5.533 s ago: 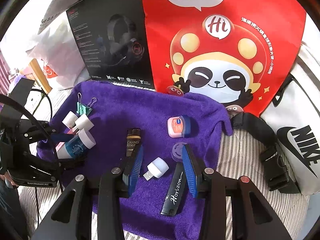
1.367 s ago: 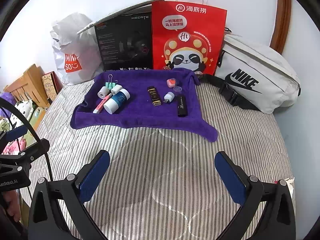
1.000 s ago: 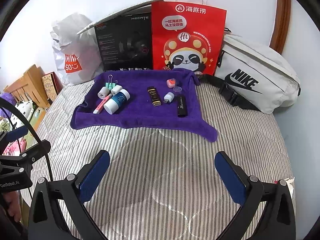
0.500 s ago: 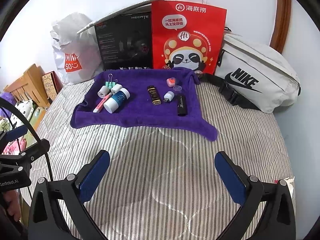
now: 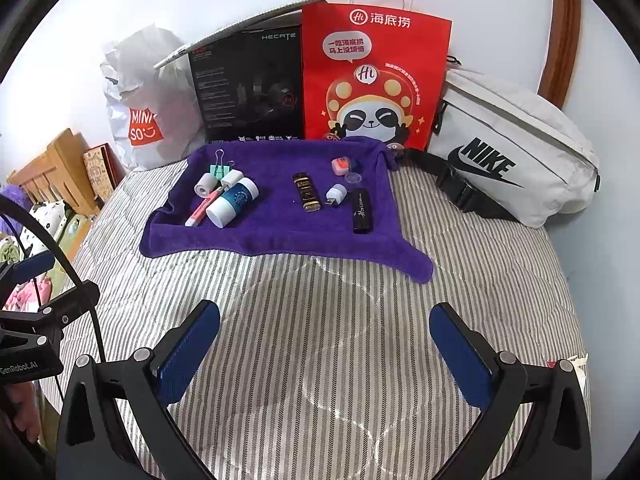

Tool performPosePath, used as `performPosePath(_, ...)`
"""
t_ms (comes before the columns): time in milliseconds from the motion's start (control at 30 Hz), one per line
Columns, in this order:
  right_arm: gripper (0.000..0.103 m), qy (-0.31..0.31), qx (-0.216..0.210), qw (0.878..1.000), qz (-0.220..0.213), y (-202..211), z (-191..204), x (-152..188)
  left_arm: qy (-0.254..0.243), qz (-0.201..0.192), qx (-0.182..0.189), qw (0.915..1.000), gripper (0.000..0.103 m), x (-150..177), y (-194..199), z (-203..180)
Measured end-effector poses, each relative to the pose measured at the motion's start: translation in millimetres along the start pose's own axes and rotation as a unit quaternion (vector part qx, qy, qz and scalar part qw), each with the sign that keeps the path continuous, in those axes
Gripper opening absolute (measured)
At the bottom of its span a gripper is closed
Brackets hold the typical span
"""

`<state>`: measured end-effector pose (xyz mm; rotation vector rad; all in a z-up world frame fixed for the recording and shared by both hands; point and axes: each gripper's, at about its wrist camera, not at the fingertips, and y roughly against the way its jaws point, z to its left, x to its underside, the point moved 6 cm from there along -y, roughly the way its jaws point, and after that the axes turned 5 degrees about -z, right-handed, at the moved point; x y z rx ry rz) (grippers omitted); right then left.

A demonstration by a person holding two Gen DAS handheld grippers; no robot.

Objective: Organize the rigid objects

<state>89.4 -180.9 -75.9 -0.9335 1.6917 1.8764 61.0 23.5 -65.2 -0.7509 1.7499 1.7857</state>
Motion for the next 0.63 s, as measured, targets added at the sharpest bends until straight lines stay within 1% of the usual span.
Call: performPosePath(633,0.103,-0.001,-0.002,1.000,0.002,-5.5,-4.9,0.3,-0.001,-0.003,0.000,1.0000,0.103,0.1,0.5,2.4)
